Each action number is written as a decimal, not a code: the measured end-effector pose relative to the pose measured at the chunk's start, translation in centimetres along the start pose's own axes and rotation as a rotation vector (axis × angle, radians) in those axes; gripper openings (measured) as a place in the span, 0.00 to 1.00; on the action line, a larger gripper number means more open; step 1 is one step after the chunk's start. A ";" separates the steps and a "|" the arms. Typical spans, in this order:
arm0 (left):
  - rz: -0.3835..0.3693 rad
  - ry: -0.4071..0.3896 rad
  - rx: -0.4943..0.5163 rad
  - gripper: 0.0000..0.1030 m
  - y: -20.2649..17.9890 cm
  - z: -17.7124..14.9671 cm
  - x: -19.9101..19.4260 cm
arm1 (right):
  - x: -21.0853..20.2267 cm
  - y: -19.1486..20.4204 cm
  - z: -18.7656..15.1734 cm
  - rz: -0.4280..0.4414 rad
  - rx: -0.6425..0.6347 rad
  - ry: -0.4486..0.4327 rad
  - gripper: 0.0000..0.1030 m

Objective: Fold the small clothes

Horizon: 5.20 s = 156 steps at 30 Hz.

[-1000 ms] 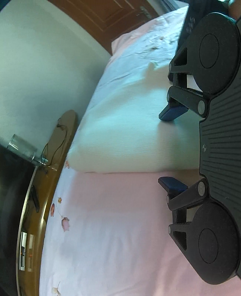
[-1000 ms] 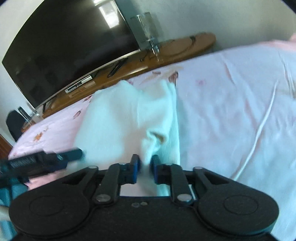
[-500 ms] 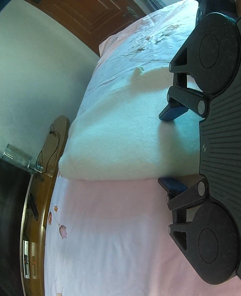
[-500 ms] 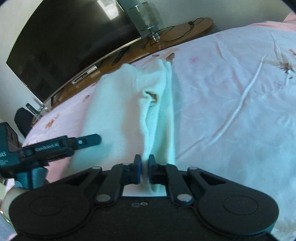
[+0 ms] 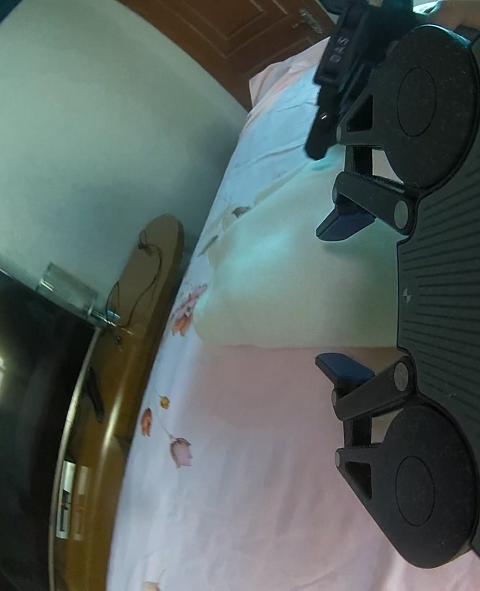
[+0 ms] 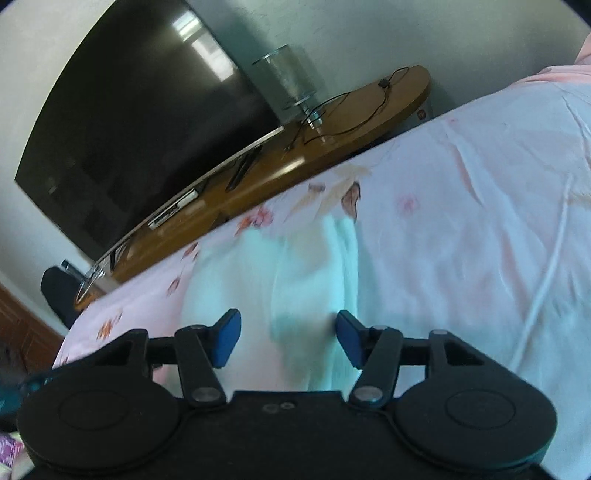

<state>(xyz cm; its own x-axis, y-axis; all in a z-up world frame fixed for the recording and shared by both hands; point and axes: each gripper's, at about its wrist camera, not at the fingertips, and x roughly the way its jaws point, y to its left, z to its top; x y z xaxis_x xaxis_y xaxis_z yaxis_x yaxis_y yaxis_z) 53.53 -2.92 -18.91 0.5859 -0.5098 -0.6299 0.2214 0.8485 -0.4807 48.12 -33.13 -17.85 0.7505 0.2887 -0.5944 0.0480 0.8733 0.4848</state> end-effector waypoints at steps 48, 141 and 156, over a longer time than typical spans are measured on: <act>0.087 -0.026 0.100 0.64 -2.4 2.2 3.8 | 3.4 2.6 1.7 -0.253 -0.236 -0.110 0.24; 0.159 0.039 0.097 0.79 -3.5 -3.8 0.2 | -2.5 6.4 -5.3 -0.233 -0.393 -0.067 0.20; 0.135 0.045 0.073 0.79 -3.2 -2.7 -0.4 | -3.1 4.9 -4.6 -0.234 -0.328 -0.049 0.45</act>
<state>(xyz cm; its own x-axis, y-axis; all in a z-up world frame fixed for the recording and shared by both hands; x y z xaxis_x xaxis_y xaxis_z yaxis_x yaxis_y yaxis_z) 50.47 -5.76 -18.77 0.5794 -0.3947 -0.7131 0.2000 0.9170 -0.3451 42.99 -27.93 -16.63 0.7751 0.0555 -0.6294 0.0145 0.9943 0.1054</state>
